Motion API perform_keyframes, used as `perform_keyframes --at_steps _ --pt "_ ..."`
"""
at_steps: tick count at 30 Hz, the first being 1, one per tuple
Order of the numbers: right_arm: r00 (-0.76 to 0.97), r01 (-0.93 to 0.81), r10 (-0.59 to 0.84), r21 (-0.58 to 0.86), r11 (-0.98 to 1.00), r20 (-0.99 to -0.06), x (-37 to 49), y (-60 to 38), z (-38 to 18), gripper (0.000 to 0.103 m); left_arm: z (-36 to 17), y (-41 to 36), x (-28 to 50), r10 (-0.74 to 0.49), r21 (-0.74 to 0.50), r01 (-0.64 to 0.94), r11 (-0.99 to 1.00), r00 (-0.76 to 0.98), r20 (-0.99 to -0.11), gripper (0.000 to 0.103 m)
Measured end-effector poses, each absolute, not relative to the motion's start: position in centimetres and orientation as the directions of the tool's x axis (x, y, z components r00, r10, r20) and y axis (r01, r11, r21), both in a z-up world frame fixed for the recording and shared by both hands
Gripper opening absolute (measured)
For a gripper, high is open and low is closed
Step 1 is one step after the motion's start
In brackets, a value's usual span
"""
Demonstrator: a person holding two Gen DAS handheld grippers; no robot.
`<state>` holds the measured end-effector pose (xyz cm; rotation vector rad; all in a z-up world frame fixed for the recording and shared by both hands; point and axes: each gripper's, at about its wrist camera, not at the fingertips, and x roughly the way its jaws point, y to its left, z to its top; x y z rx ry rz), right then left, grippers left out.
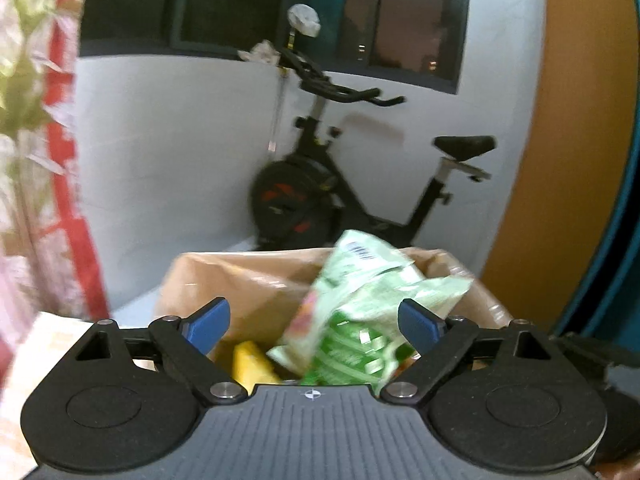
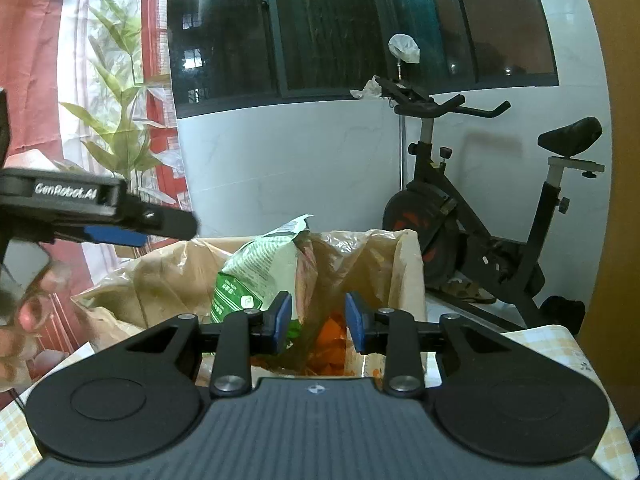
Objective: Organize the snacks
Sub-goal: 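Release the chip bag into the box with left tool while right tool releases the wafer packet, then move left tool toward the yellow packet while right tool approaches the white cracker packet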
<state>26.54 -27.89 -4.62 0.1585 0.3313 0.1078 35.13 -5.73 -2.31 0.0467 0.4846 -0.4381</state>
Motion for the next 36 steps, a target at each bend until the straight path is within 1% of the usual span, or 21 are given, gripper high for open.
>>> perform_keyframes --at_steps 3,7,12,16,19,22,26,28,30,31,32,33,34,36 --pt "0.940 -0.078 0.130 0.170 0.982 -0.315 25.9 -27.8 -4.7 0.033 -1.8 -5.2 33.7 -0.338 0.000 0.377 0.926 0.830 -0.443 0.092" --pt "0.939 -0.084 0.133 0.164 0.983 -0.316 24.7 -27.8 -4.8 0.034 -1.1 -3.4 32.0 -0.300 0.040 0.346 0.937 0.860 -0.413 0.092" --pt "0.946 -0.097 0.138 0.149 0.984 -0.292 22.1 -28.2 -4.9 0.034 -1.8 -0.6 29.0 -0.273 0.008 0.300 0.954 0.878 -0.392 0.091" --pt "0.949 -0.116 0.147 0.123 0.986 -0.280 20.1 -28.4 -5.4 0.034 -3.5 1.5 27.0 -0.238 -0.013 0.253 0.967 0.891 -0.388 0.089" --pt "0.949 -0.116 0.141 0.104 0.988 -0.283 18.8 -28.6 -6.4 0.034 -5.1 2.9 26.0 -0.214 -0.034 0.219 0.975 0.890 -0.403 0.088" --pt "0.943 -0.097 0.132 0.129 0.987 -0.305 18.0 -29.2 -7.6 0.034 -6.8 3.9 25.7 -0.198 -0.060 0.191 0.980 0.879 -0.433 0.085" --pt "0.926 -0.045 0.104 0.169 0.985 -0.362 16.9 -29.9 -10.3 0.035 -9.3 4.7 25.1 -0.179 -0.079 0.160 0.984 0.861 -0.476 0.083" --pt "0.907 -0.016 0.093 0.187 0.982 -0.410 16.7 -30.2 -11.9 0.035 -10.5 4.8 24.9 -0.173 -0.086 0.151 0.985 0.853 -0.492 0.083" --pt "0.880 0.018 0.078 0.196 0.980 -0.469 16.6 -30.4 -13.7 0.037 -11.4 4.8 24.6 -0.171 -0.096 0.142 0.985 0.847 -0.503 0.083" --pt "0.864 0.033 0.070 0.195 0.980 -0.498 16.6 -30.4 -14.6 0.041 -11.9 4.8 24.4 -0.172 -0.103 0.139 0.985 0.843 -0.510 0.083" --pt "0.848 0.047 0.062 0.191 0.980 -0.526 16.5 -30.4 -15.4 0.048 -12.4 4.8 24.3 -0.174 -0.110 0.136 0.985 0.838 -0.518 0.083" --pt "0.834 0.060 0.051 0.182 0.981 -0.549 16.5 -30.3 -16.1 0.051 -12.8 4.8 24.2 -0.175 -0.116 0.134 0.984 0.833 -0.525 0.083" --pt "0.819 0.074 0.037 0.169 0.983 -0.573 16.6 -30.1 -16.9 0.057 -13.2 4.8 24.1 -0.178 -0.120 0.134 0.984 0.828 -0.532 0.083" --pt "0.788 0.074 0.037 0.154 0.985 -0.614 16.5 -29.9 -18.3 0.059 -14.0 4.7 23.8 -0.180 -0.122 0.134 0.983 0.817 -0.549 0.083"
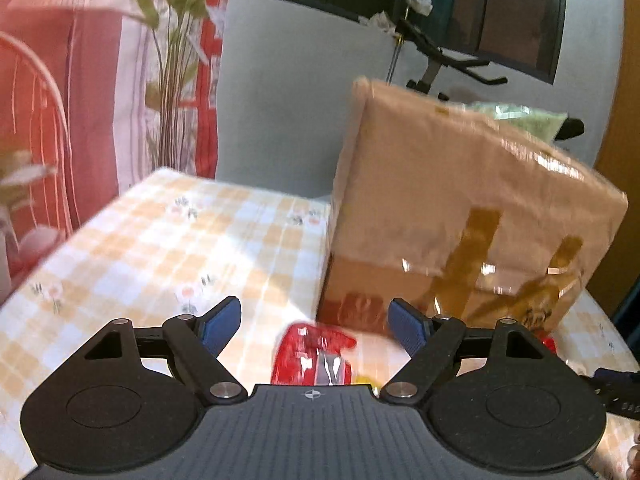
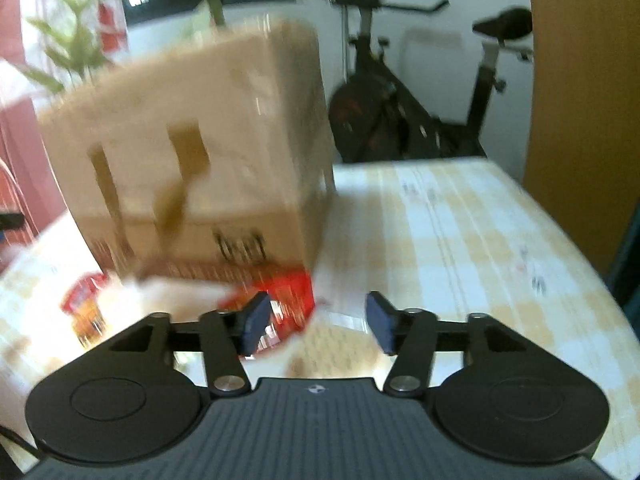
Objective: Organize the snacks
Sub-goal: 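Move left tool toward the yellow packet while right tool approaches the white cracker packet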
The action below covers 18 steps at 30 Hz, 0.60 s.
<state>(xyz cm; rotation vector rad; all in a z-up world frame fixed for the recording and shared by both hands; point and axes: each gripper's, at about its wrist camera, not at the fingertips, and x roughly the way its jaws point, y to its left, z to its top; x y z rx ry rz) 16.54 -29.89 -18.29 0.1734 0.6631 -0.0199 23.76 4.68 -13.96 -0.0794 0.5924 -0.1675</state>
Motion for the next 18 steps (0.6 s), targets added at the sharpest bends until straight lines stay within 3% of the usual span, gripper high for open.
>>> perform_keyframes --at_steps 9,11,18 --pt "0.765 0.092 -0.007 0.098 0.991 -0.644 16.1 -28.2 -20.8 0.064 -17.1 3.6 22.9 -0.195 -0.112 0.160 0.981 0.768 -0.610 0.083" --pt "0.780 0.071 0.008 0.101 0.992 -0.626 15.8 -28.0 -20.9 0.057 -17.8 3.1 22.3 -0.201 -0.118 0.163 0.979 0.754 -0.625 0.082" --pt "0.809 -0.068 0.086 0.052 0.996 -0.581 15.5 -26.4 -21.0 0.055 -19.6 1.7 21.5 -0.243 -0.164 0.179 0.970 0.705 -0.666 0.078"
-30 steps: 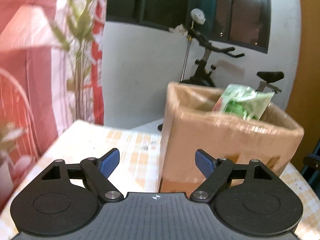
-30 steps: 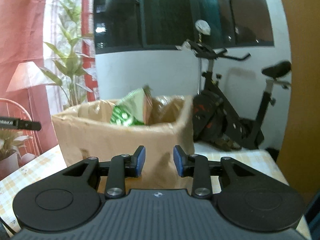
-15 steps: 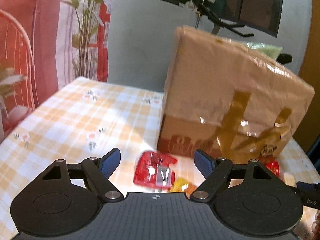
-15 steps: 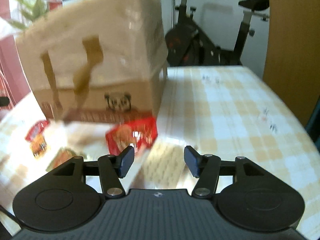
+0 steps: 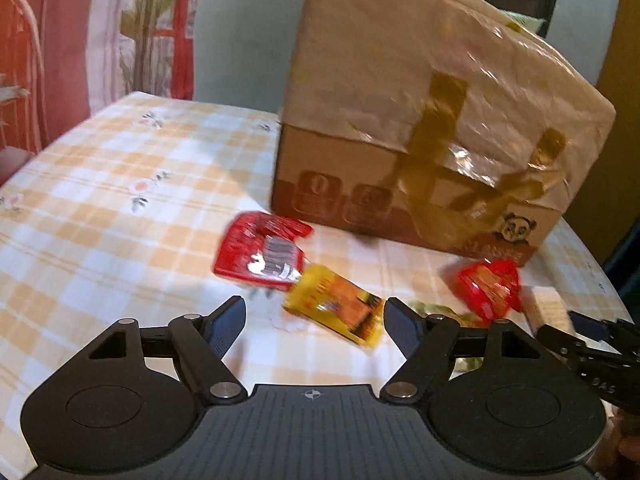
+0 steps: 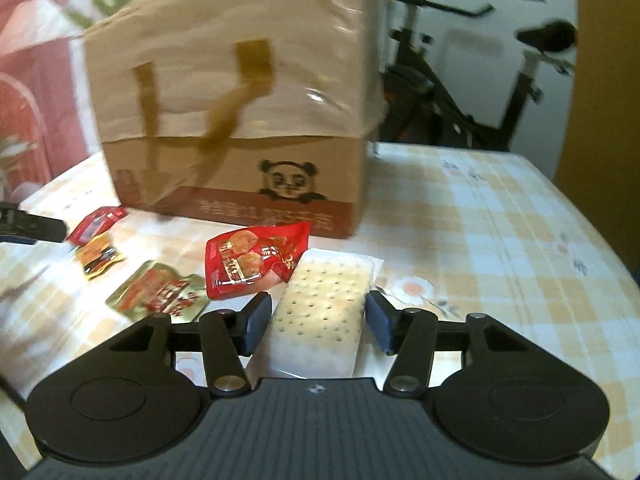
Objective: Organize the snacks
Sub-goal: 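Move left tool toward the yellow packet while right tool approaches the white cracker packet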
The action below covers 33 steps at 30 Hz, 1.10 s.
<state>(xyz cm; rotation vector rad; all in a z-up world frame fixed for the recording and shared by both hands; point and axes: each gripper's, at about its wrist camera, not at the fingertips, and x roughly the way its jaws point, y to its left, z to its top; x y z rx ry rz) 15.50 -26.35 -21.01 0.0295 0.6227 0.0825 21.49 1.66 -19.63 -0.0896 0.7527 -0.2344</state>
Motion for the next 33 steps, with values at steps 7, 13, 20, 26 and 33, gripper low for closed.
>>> perform_keyframes --at_steps 7,13,20,26,33 --pt "0.805 -0.085 0.093 0.040 0.996 -0.586 15.8 -25.9 -21.4 0.055 -20.5 0.8 23.7 -0.250 -0.228 0.117 0.966 0.629 -0.736 0.078" --pt "0.805 -0.085 0.101 0.055 0.995 -0.585 15.8 -26.1 -21.4 0.055 -20.7 -1.4 26.0 -0.192 -0.214 0.036 0.976 0.606 -0.772 0.077" --pt "0.804 -0.086 0.109 0.068 0.994 -0.585 15.8 -26.2 -21.5 0.055 -21.4 -3.7 25.4 -0.096 -0.069 0.067 0.995 0.645 -0.758 0.077" --pt "0.804 -0.087 0.113 0.073 0.994 -0.584 15.8 -26.3 -21.5 0.055 -21.6 -3.1 23.9 -0.024 0.007 0.044 0.999 0.668 -0.744 0.078" --pt "0.801 -0.087 0.127 0.096 0.992 -0.585 15.9 -26.6 -21.5 0.055 -21.9 -2.5 23.0 -0.027 0.030 0.072 0.997 0.680 -0.732 0.077"
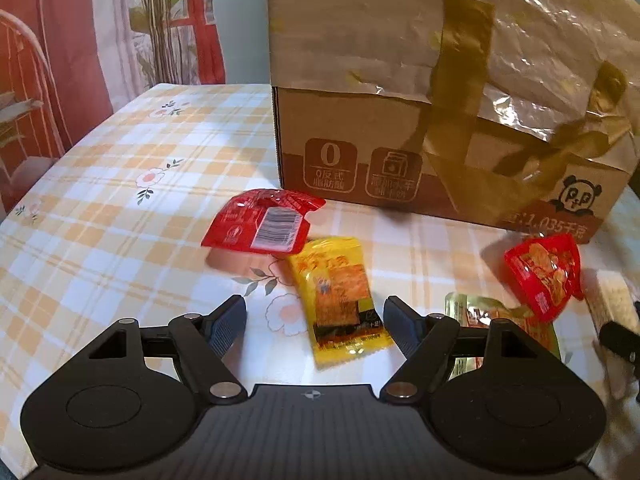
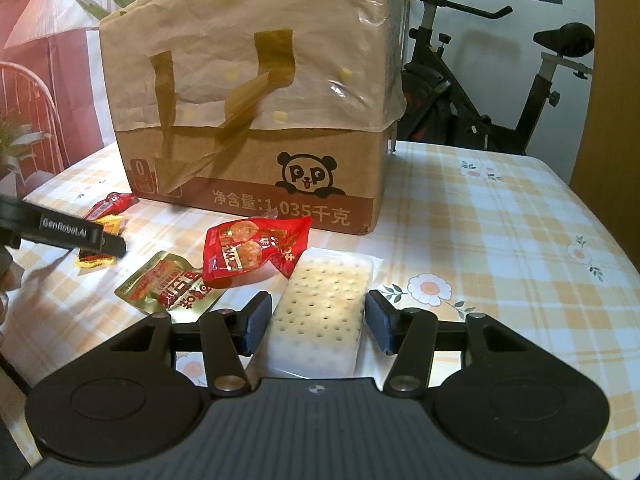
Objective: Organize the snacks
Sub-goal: 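Move left tool toward the yellow packet while right tool approaches the white cracker packet, then grasp the yellow packet with left tool while right tool grasps the white cracker packet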
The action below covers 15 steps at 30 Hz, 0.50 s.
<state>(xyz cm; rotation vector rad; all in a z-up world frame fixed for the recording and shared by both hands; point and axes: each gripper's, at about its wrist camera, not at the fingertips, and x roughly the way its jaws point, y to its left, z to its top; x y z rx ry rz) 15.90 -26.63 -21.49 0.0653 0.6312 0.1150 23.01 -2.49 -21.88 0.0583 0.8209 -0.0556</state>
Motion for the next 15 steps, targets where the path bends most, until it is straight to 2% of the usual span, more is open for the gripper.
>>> perform_keyframes --at_steps 2,4,6,12,14,15 --pt "0.801 -0.079 0.127 0.108 0.991 -0.585 15.97 -26.86 -21.49 0.055 -21.91 -2.25 22.61 -0.041 0.034 0.094 0.995 0.692 -0.721 0.072" --pt "0.800 -0.075 0.128 0.114 0.991 -0.586 16.00 -26.95 -21.50 0.055 -21.92 -1.86 22.37 -0.057 0.033 0.115 0.993 0.699 -0.713 0.056" --pt "0.800 -0.075 0.126 0.111 0.991 -0.586 15.97 -26.85 -21.48 0.055 -21.77 -1.74 22.16 -0.065 0.032 0.124 0.992 0.701 -0.710 0.046" --pt "0.800 -0.075 0.125 0.108 0.991 -0.587 15.99 -26.85 -21.49 0.055 -21.91 -1.82 22.45 -0.063 0.035 0.126 0.991 0.697 -0.714 0.046" --pt "0.799 -0.076 0.125 0.108 0.991 -0.588 16.00 -26.88 -21.48 0.055 -22.04 -1.82 22.62 -0.050 0.046 0.118 0.992 0.699 -0.714 0.052" --pt "0.799 -0.076 0.125 0.108 0.991 -0.588 16.00 -26.88 -21.48 0.055 -22.02 -1.77 22.58 -0.040 0.052 0.110 0.993 0.699 -0.714 0.058"
